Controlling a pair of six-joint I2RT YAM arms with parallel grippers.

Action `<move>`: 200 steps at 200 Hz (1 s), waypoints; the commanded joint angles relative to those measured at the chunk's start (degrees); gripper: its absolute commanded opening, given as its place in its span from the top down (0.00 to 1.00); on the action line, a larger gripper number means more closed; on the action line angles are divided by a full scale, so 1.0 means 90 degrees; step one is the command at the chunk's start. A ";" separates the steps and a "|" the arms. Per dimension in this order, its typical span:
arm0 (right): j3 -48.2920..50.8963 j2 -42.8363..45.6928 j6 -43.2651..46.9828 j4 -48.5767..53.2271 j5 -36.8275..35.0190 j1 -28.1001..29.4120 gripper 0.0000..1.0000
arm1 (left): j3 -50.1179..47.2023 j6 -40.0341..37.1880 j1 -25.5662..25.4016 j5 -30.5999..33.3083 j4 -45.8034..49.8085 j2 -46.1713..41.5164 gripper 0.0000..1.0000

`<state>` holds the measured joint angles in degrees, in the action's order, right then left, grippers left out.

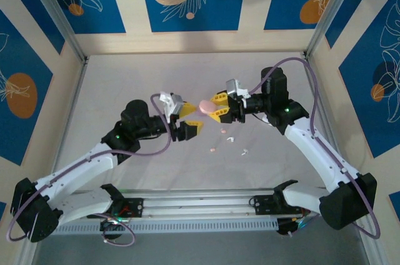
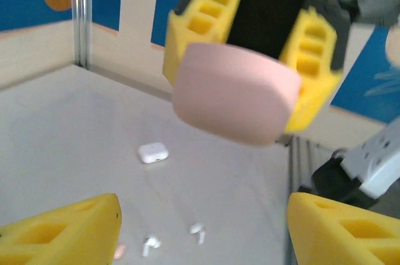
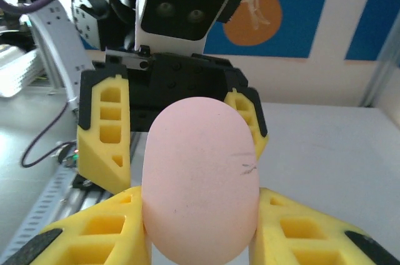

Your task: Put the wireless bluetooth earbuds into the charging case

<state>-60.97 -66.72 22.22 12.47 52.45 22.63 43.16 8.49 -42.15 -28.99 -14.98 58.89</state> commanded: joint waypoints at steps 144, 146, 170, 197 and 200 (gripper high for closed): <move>-0.0394 -0.0191 0.0732 0.1222 -0.0341 0.0422 0.67 | -0.0011 -0.0535 -0.0079 -0.0925 -0.0906 0.0088 0.45; -0.0394 -0.0188 0.0729 0.1222 -0.0339 0.0424 0.67 | -0.0003 -0.0534 -0.0077 -0.0933 -0.0904 0.0095 0.45; -0.0403 -0.0194 0.0734 0.1232 -0.0368 0.0444 0.67 | 0.0057 -0.0542 -0.0100 -0.0985 -0.0799 0.0172 0.49; -0.0412 -0.0201 0.0738 0.1241 -0.0405 0.0473 0.67 | 0.0107 -0.0532 -0.0116 -0.0944 -0.0803 0.0228 0.54; -0.0413 -0.0199 0.0735 0.1250 -0.0399 0.0474 0.67 | 0.0107 -0.0528 -0.0125 -0.0942 -0.0813 0.0229 0.54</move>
<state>-63.75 -68.53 27.73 22.83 49.45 26.33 42.28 3.31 -42.26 -35.14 -20.60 60.60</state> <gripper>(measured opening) 0.357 0.469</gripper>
